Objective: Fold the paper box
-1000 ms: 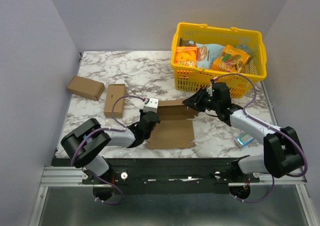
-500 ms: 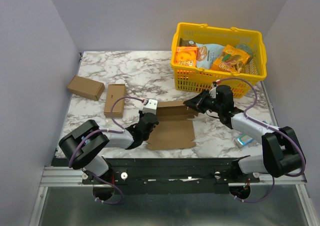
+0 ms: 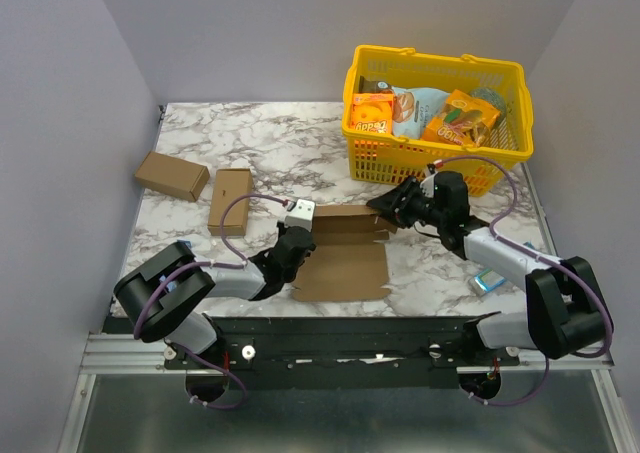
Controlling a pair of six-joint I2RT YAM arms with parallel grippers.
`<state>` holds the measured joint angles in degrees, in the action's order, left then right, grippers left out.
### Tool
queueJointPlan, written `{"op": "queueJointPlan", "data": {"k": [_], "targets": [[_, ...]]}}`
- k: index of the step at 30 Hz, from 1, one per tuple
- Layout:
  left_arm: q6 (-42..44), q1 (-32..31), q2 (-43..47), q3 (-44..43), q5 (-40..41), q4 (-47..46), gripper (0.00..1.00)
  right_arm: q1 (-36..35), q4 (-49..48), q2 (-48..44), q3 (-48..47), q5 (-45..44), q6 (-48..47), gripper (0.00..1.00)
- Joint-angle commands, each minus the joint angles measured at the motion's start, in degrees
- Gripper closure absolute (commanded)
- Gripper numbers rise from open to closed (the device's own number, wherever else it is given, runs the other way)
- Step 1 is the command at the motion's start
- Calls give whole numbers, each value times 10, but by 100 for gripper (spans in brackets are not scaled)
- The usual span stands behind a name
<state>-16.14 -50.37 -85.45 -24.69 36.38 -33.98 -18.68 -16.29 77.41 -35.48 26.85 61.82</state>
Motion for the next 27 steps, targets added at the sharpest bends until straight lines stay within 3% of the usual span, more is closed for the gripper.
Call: {"op": "queueJointPlan", "data": {"k": [1,2,5,13,17,27], "targets": [[-2,2,9,-15,0,34,100,3,64,-64,6,-61,-84,34],[-4,2,12,-15,-5,35,100,3,75,-76,10,-71,-94,27],[-7,4,8,-22,-10,43,100,3,115,-137,33,-107,-140,23],[-19,11,5,-38,-42,74,100,-35,197,-247,103,-164,-220,28],[-28,20,12,-41,-78,77,100,-89,208,-233,112,-203,-203,30],[-50,40,32,-31,-133,73,100,-107,201,-122,73,-290,-197,36]]}}
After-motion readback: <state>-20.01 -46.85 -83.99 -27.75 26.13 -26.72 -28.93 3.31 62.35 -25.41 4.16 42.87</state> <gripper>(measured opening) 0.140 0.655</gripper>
